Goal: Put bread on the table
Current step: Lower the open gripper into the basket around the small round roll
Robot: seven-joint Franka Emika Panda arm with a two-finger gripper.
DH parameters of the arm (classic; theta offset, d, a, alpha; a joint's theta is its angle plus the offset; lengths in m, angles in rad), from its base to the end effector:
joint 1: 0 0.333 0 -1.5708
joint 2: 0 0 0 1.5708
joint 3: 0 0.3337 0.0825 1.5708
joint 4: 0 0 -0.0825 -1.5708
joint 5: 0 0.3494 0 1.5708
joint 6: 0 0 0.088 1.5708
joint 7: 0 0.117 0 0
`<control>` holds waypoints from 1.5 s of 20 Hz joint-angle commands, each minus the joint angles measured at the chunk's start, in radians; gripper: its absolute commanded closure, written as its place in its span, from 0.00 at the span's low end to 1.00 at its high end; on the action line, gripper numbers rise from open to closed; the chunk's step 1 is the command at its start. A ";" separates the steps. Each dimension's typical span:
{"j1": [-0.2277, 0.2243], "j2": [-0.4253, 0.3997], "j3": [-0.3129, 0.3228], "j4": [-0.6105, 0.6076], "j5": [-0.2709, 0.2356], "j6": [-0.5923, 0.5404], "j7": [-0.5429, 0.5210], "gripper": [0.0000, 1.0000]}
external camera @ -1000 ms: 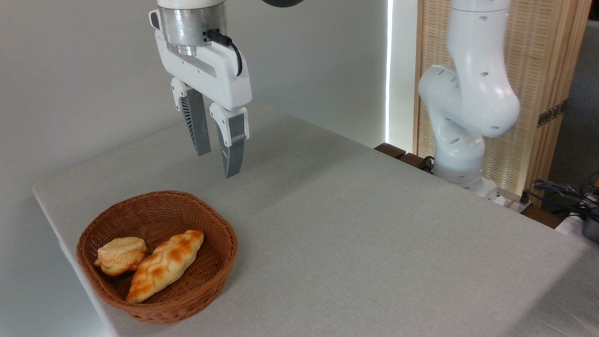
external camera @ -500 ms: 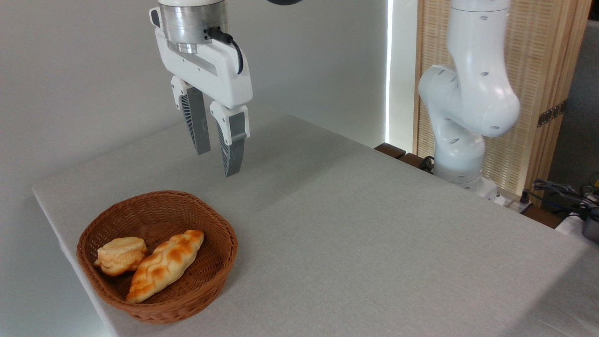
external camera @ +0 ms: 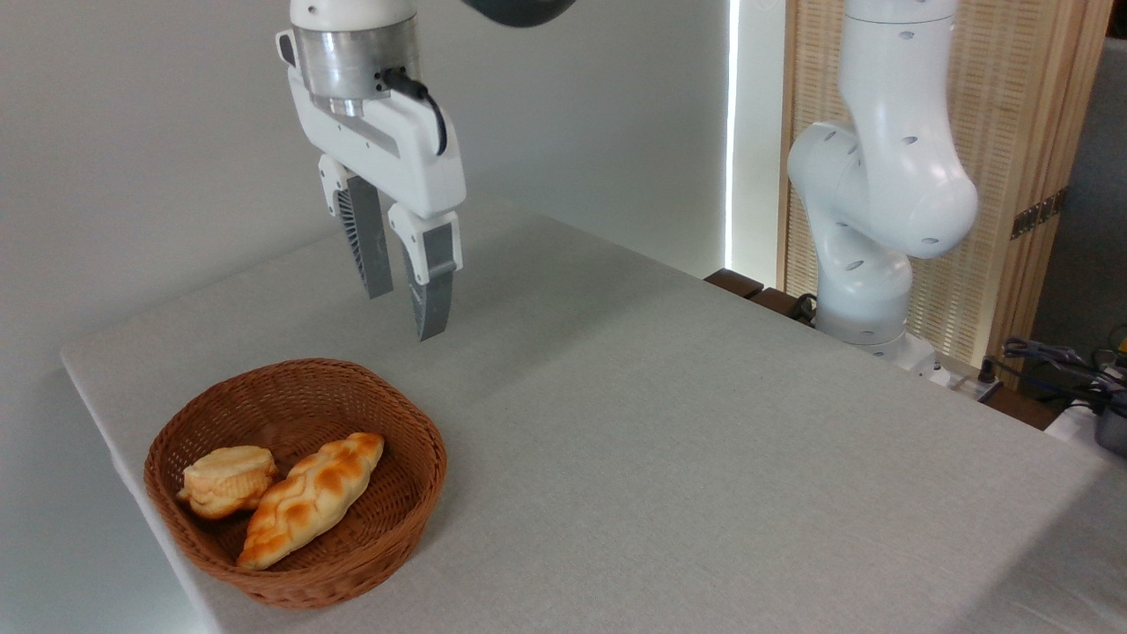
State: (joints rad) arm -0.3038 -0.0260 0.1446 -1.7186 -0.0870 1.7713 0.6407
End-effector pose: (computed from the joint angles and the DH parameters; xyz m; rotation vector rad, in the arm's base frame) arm 0.5198 -0.0910 0.5987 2.8357 -1.1753 0.1498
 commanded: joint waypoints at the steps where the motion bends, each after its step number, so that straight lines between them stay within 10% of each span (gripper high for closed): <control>1: -0.014 0.003 0.004 -0.041 -0.030 0.097 0.004 0.00; 21: -0.057 0.339 -0.023 -0.026 -0.145 0.724 -0.026 0.00; 30: -0.054 0.385 -0.022 -0.021 -0.131 0.821 -0.015 0.00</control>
State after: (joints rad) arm -0.3554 0.3406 0.1200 -1.7587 -0.2113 2.5788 0.6225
